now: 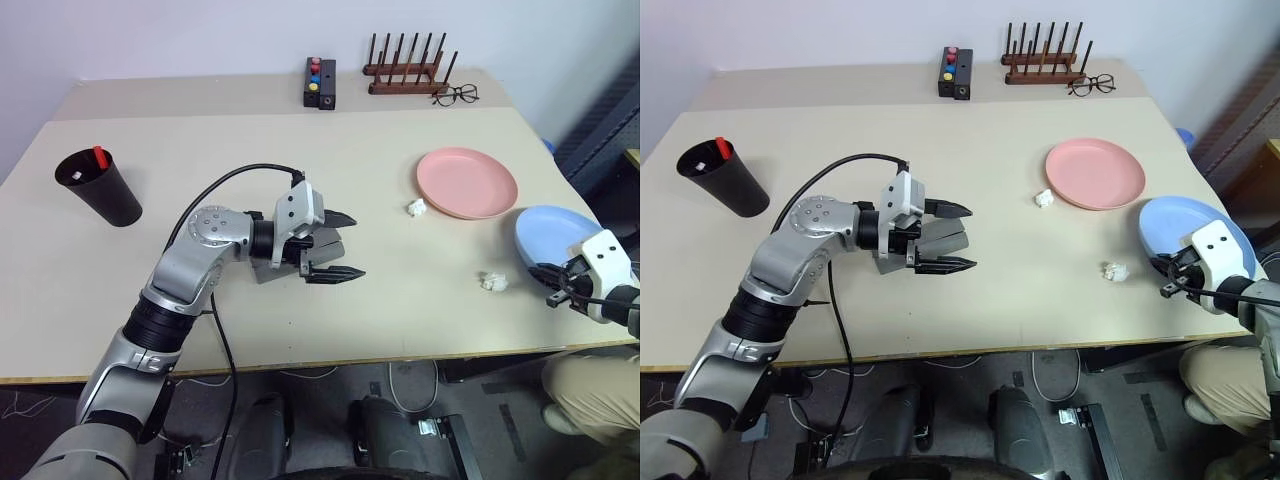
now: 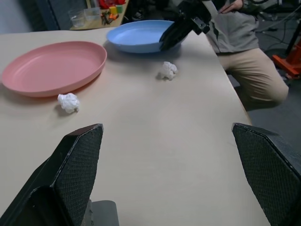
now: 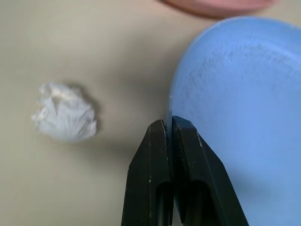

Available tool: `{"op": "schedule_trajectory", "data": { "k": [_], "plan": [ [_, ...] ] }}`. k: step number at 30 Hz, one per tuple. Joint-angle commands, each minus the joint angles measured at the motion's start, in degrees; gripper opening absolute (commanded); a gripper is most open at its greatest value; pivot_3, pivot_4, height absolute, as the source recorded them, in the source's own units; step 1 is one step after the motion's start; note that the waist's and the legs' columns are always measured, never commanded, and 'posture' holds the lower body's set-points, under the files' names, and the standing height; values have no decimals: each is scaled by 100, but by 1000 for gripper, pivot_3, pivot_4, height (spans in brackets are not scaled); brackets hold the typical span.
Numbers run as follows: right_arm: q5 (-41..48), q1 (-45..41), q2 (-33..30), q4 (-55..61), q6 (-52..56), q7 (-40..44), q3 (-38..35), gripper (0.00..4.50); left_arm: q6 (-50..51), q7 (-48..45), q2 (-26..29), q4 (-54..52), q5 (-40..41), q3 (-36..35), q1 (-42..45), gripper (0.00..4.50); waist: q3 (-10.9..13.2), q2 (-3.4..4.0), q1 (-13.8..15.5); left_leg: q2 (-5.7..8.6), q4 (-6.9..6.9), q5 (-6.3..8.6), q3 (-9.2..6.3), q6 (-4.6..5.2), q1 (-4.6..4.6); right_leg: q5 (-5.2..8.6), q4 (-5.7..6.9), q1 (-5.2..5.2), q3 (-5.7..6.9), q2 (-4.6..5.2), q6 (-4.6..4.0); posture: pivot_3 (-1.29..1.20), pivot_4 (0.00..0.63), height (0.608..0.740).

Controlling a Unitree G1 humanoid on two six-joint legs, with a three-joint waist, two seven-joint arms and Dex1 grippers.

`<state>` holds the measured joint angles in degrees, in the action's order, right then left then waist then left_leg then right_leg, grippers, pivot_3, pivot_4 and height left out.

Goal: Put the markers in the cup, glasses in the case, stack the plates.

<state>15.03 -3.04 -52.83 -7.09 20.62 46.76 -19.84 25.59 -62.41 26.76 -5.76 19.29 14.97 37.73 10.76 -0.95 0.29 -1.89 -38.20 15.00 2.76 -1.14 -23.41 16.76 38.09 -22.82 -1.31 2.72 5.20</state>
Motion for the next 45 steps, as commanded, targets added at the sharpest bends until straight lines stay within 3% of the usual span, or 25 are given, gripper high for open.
{"op": "schedule_trajectory", "data": {
  "k": [1, 15, 29, 37, 41, 45],
  "plan": [
    [-33, -357, -15, 209, -316, -32, 13, 38, -73, 161, -51, -66, -67, -51, -52, 4500, 0, 1, -16, 0, 0, 0, 0, 0, 0, 0, 0, 0, 0, 0, 0, 0, 150, 740],
    [-512, -2222, 199, -356, -1171, 200, 1212, 38, -17, 734, -268, 42, -340, -79, -69, 4500, 1, 2, -10, -1, 0, 0, 1, 0, -2, 0, 0, -3, -1, 1, 0, 0, 150, 740],
    [-1354, -4050, 1099, -3392, -2706, 628, 2305, 38, 453, 1439, -158, -543, -358, -316, -300, 4500, 4, 6, -100, -2, 1, -1, 3, -1, -4, -1, 1, -6, 0, 7, 0, 0, 150, 740],
    [-1505, -4544, 1328, -4140, -3167, 574, 2291, 3974, 707, 1605, -54, -875, -306, -401, -495, 4500, 4, 6, -118, -4, 4, -1, 4, -2, -3, -1, 1, -7, -1, 9, 0, 0, 150, 740],
    [-1321, -4547, 1277, -3904, -2960, 678, 2132, 3974, 747, 1606, -60, -892, -279, -383, -495, 4500, 4, 6, -110, -3, 4, -1, 4, -2, -3, -1, 1, -7, 0, 11, 0, 0, 150, 740],
    [-841, -4165, 971, -2895, -2216, 951, 1735, 3974, 671, 1497, -28, -799, -301, -306, -518, 4500, 7, 10, -98, -4, 6, -1, 3, -2, -3, -1, 1, -7, -1, 11, 0, 0, 150, 740]
  ]
}}
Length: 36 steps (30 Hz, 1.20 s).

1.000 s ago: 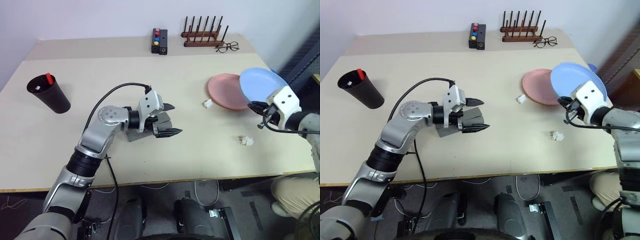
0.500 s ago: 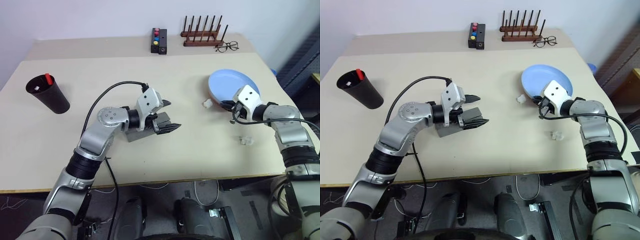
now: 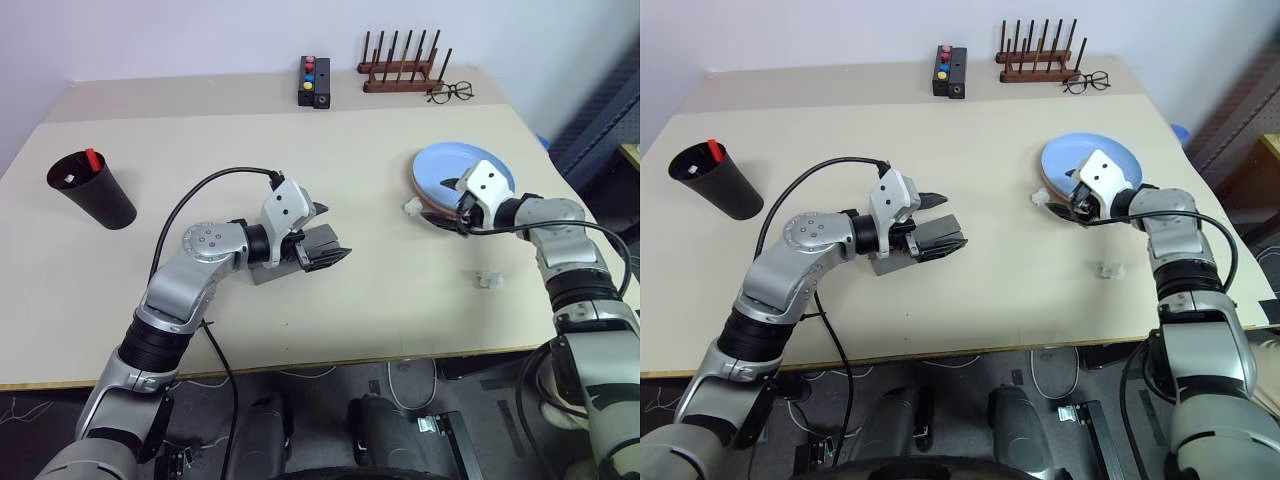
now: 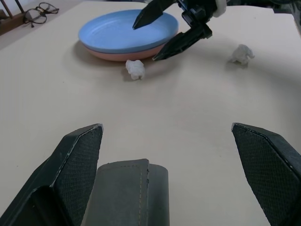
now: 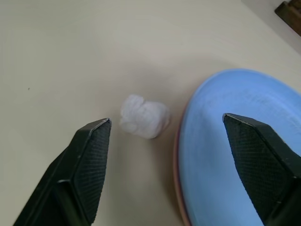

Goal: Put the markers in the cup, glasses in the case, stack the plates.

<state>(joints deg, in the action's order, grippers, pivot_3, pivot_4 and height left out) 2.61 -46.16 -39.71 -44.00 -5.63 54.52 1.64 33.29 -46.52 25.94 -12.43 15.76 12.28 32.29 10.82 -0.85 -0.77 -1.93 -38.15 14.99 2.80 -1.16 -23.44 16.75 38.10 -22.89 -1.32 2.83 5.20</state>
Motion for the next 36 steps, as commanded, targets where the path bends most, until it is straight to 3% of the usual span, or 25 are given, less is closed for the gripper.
{"op": "schedule_trajectory", "data": {
  "k": [1, 9, 18, 36],
  "plan": [
    [513, 312, -441, 1113, 612, 248, -503, 3974, -138, -131, 66, -86, 27, -8, 22, 4500, 0, 0, 22, 0, 0, 0, -1, 0, 0, 0, -1, 0, 1, 0, 0, 0, 150, 740],
    [1422, 2143, -1473, 3524, 2428, 789, -1342, 3974, -358, -333, -95, 252, -33, 153, 147, 4500, 0, 0, 23, 4, -1, 2, -4, 3, 0, 0, -3, 6, 2, 5, 1, 0, 150, 740],
    [1748, 3538, -1861, 4127, 3214, 952, -1793, 3974, -559, -506, -171, 487, -81, 247, 278, 4500, -1, 1, 2, 2, -1, 2, -3, 4, 4, 0, -2, 5, -3, -5, 1, 0, 150, 740],
    [1514, 3590, -1549, 3640, 2991, 845, -1142, 3974, -430, -757, 147, 161, -80, 254, 60, 4500, -1, 1, 9, 5, -2, 2, -2, 4, 3, 0, -3, 5, -3, -5, 1, 0, 150, 740]
  ]
}}
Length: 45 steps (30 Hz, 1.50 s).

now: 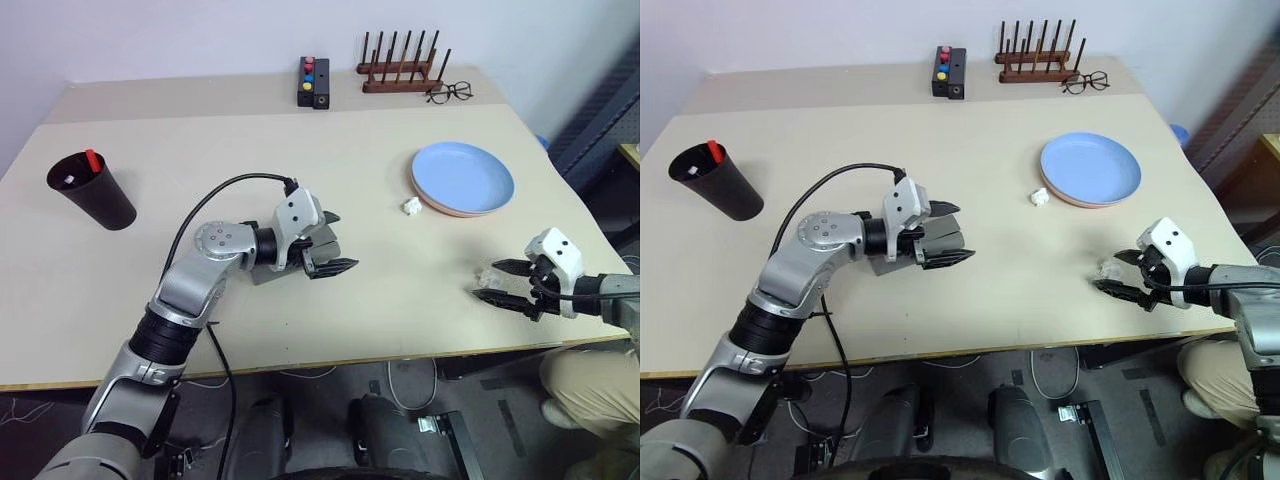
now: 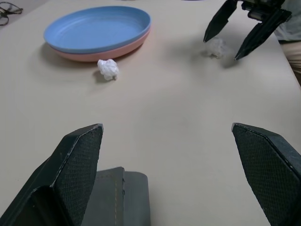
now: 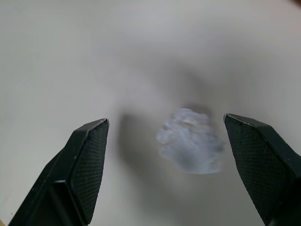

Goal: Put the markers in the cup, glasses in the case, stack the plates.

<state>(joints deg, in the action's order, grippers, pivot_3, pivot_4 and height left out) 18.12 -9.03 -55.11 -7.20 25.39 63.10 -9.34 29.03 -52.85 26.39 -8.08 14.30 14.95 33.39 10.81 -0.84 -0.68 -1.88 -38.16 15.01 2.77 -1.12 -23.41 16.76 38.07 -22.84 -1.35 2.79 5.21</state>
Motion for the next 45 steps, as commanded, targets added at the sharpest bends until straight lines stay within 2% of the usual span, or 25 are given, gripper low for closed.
{"op": "schedule_trajectory", "data": {
  "k": [1, 4, 9, 10, 18, 26, 34, 42, 45],
  "plan": [
    [-65, -158, -4, -99, -151, -19, -9, 3742, -5, -244, 178, -319, 110, -3, -94, 4500, 0, 0, -1, 0, 0, 0, 0, 0, 0, 0, 0, 0, 0, 0, 0, 0, 150, 740],
    [-120, -240, 17, -221, -228, -18, 57, 2739, -62, -544, 371, -389, 167, 3, -174, 4500, 0, 0, -3, 0, 0, 0, 0, 0, 0, 0, 0, 0, 0, 0, 0, 0, 150, 740],
    [-139, -295, 18, -313, -294, -8, 105, 226, -175, -914, 504, -381, 306, -41, -159, 4500, 0, -1, 4, 0, 0, 0, 1, 0, 0, 0, 0, 1, 0, 1, 0, 0, 150, 740],
    [-144, -299, 17, -329, -308, -9, 107, 100, -209, -974, 512, -368, 313, -34, -151, 4500, 0, -1, 5, 0, -1, 0, 1, 0, 0, 0, -1, 2, 0, 0, 0, 0, 150, 740],
    [-155, -375, 110, -370, -553, -189, -21, 100, -363, -1052, 452, -221, 235, -27, -93, 4500, 0, -1, 2, 0, -1, 0, 1, 0, 0, 0, -1, 1, 0, 0, 0, 0, 150, 740],
    [-114, -1901, 616, -856, -1210, -640, -74, 100, -387, -524, 242, -74, 8, -92, -100, 4500, 2, 2, -21, -2, 1, 0, 3, 0, 0, 0, 1, -5, -5, -6, 0, 0, 150, 740],
    [-814, -3551, 1311, -3117, -2636, -1232, 293, 100, -101, -7, 125, -398, 29, -232, -208, 4500, 2, 1, -8, 0, 0, 0, 7, 0, -3, 0, 0, -6, -4, 2, 0, 0, 150, 740],
    [-1495, -4598, 1839, -5306, -3718, -1799, 605, 100, 240, 627, 27, -493, -113, -275, -109, 4500, 3, 2, -39, -3, 3, -1, 8, -1, -3, 0, 1, -8, -5, 2, -1, 0, 150, 740],
    [-1597, -4812, 1934, -5711, -3819, -1759, 648, 937, 362, 732, 78, -632, -94, -316, -156, 4500, 3, 3, -33, -4, 4, -1, 9, -2, -3, 0, 1, -9, -5, 3, -1, 0, 150, 740]
  ]
}}
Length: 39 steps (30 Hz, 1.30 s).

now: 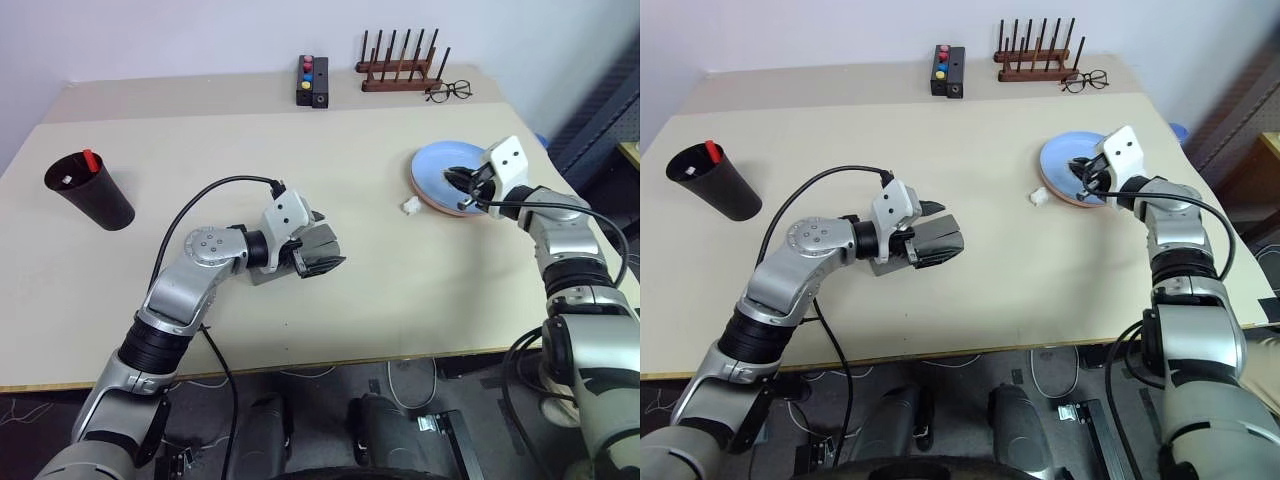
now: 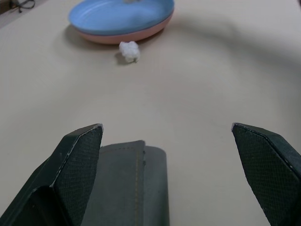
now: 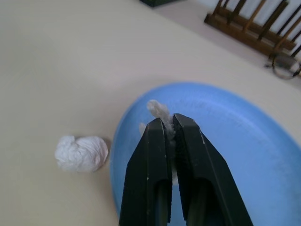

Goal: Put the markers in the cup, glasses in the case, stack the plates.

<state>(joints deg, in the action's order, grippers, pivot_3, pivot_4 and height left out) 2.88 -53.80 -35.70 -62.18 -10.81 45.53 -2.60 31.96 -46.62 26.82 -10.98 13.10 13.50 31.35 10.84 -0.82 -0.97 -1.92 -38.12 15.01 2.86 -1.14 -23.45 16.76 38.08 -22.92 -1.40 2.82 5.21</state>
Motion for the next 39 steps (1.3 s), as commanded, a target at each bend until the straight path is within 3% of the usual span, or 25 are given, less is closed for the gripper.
{"op": "schedule_trajectory", "data": {
  "k": [1, 7, 14, 21, 39],
  "plan": [
    [-117, -375, 5, -301, -239, 12, -7, 1420, 105, 136, 49, -379, 34, -185, 35, 4500, 1, 1, -6, 0, 0, 0, 1, 0, 0, 0, 0, 0, 0, 1, 0, 0, 150, 740],
    [-273, -482, 35, -546, -444, -132, -9, 4429, 228, 182, 91, -499, 75, -227, 0, 4500, 0, 1, -6, 0, 0, 0, 0, -1, 0, 0, 1, 1, 0, 2, 0, 0, 150, 740],
    [133, -425, 203, -95, -324, 601, -209, 4478, 187, 201, 21, -315, 18, -155, 133, 4500, 1, 1, -10, 0, 0, -1, 0, -1, 0, 0, 1, 1, 0, 1, 0, 0, 150, 740],
    [506, 209, 375, 779, 41, 1539, -185, 4478, 107, 183, -12, -138, -29, -137, 245, 4500, 0, 1, 19, 0, 0, 0, -2, -1, 0, -1, 2, 2, 3, 2, 1, 0, 150, 740],
    [342, 446, 542, 671, 224, 1459, -10, 4478, 204, 274, 93, -353, 30, -283, 141, 4500, 0, 1, 4, 1, 0, 0, -1, -1, 0, -1, 2, 2, 2, 4, 1, 0, 150, 740]
  ]
}}
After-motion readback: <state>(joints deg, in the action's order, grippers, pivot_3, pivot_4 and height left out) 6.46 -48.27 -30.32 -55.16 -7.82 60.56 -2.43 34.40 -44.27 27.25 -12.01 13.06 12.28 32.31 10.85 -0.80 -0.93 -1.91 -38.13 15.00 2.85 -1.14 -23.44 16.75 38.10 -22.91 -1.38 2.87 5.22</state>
